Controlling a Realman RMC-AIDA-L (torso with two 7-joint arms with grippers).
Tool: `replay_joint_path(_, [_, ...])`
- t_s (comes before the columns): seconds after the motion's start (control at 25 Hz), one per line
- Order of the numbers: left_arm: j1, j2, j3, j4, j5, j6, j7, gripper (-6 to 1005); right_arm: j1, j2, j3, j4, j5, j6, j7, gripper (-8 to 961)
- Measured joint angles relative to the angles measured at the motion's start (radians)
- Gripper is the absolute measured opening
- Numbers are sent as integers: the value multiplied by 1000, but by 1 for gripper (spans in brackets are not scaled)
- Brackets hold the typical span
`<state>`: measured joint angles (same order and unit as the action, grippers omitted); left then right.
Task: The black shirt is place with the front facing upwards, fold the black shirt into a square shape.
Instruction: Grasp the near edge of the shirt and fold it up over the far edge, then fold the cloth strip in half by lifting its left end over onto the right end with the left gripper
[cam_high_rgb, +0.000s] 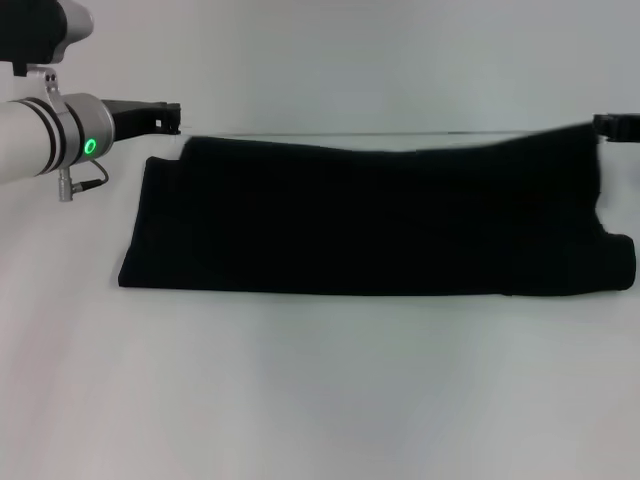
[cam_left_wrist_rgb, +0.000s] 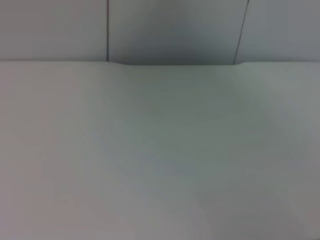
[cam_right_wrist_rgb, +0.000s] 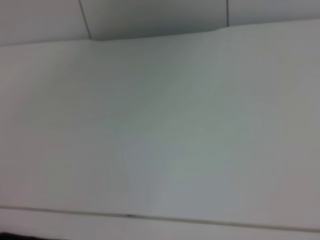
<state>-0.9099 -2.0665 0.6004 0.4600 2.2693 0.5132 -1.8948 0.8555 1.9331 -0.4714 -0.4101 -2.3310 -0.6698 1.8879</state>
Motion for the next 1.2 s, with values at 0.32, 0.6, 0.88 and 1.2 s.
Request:
replay_joint_path(0.32, [0, -11, -9, 2, -20, -69, -11, 245, -9, 27, -5, -47, 2, 111, 6, 276])
replay_joint_path(0.6, [76, 2, -6, 108, -54, 227, -89, 541, -63, -15, 6, -141, 19, -207, 100, 488])
replay_joint_path(0.88, [215, 25, -19, 252, -108, 763, -248, 694, -144, -53, 7, -236, 143, -650, 190, 841])
replay_joint_path(1.2, [325, 92, -98, 181, -130, 882, -361, 864, -166, -56, 12, -224, 188, -793, 205, 883])
